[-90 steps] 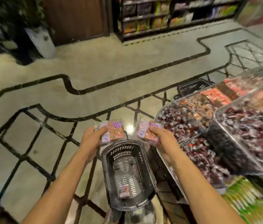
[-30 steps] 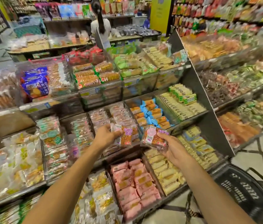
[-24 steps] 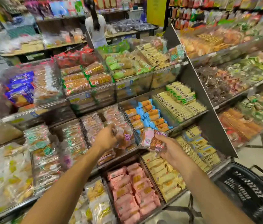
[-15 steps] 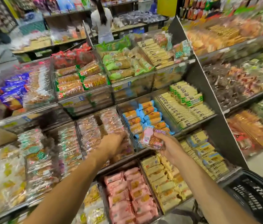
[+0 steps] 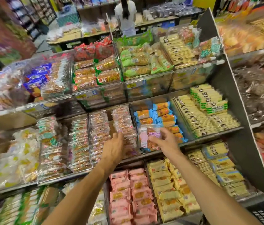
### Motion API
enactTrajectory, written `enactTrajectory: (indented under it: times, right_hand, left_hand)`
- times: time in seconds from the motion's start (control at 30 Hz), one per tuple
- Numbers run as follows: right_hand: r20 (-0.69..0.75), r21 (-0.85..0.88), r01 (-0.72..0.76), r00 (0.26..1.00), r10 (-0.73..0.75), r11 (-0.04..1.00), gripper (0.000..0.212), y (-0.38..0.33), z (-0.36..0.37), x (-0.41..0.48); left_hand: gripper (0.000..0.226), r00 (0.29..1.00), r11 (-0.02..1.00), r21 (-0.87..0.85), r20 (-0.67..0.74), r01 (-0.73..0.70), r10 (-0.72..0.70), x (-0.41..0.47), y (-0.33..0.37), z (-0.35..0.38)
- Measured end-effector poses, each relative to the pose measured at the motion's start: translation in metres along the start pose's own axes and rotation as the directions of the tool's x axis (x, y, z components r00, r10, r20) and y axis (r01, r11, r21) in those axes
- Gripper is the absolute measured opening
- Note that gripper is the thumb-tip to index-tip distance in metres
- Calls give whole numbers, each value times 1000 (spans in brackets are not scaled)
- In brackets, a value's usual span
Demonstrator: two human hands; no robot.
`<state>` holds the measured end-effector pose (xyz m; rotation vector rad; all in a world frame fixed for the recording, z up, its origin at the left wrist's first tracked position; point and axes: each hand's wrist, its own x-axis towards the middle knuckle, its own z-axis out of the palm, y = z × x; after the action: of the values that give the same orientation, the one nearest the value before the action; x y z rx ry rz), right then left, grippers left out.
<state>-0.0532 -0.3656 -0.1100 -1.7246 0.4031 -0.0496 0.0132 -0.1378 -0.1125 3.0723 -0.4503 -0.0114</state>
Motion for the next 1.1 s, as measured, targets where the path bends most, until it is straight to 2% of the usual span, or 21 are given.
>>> enactTrajectory:
  times: [0.03,0.13,0.2,0.27,0.3,0.37,0.4,0.43,0.6,0.7,0.8,0.87,0.93,1.0,1.1]
  right_hand:
    - [18,-38,47,999,-47,998,40,1,3,2]
    - [59,-114,153,987,-147,982,51,-3,8,3]
    - [86,-126,167,984,-157,978,54,-3,8,5]
    - [108,-125,158,984,-145,979,37,-4,7,5]
    - [109,-126,158,983,-145,979,34,-4,6,5]
    - [106,-146,161,983,-147,976,40,-1,7,7]
    - [118,-152,165,982,-147,975,43,-2,7,7]
    - [135,-154,174,979,-153,973,46,-1,8,8]
    - [181,-129,238,960,-213,963,49,-6,13,6]
    - [193,-82,234,958,-215,969,53,-7,10,5]
    - [263,-193,259,943,-204,947,52,-9,16,2]
    - [324,-353,321,923,-206,879,49,-9,22,2]
    - [405,-497,423,885,-228,758,46,-14,26,1]
    - [470,-567,504,848,-246,652,49,-23,29,1]
    - [549,-638,573,807,-218,515,53,-41,38,3]
  left_hand:
    - [63,1000,1000,-15,28,15,-14,2,0,0]
    - [39,996,994,-106,88,14,-5,2,1,3]
    - [36,990,962,-268,142,55,-17,-2,3,2]
    - [41,977,863,-477,193,170,-86,-8,5,-8]
    - [43,960,758,-601,251,255,-124,-10,5,-17]
    - [46,891,397,-799,432,451,-142,-10,-1,-26]
    - [50,860,246,-824,493,510,-132,-11,-4,-27]
    - [54,841,166,-825,527,541,-123,-13,-6,-28]
    - [83,822,97,-817,560,569,-106,-25,-6,-19]
    - [77,805,-11,-812,581,584,-123,-31,-4,-20]
    - [72,808,-55,-824,565,565,-170,-34,-3,-21]
    - [69,809,-71,-827,560,557,-180,-34,-4,-18]
    - [74,815,-71,-839,542,540,-206,-34,-3,-17]
    - [78,835,-16,-856,508,516,-212,-33,2,-16]
    - [70,836,29,-861,484,508,-258,-29,8,-13]
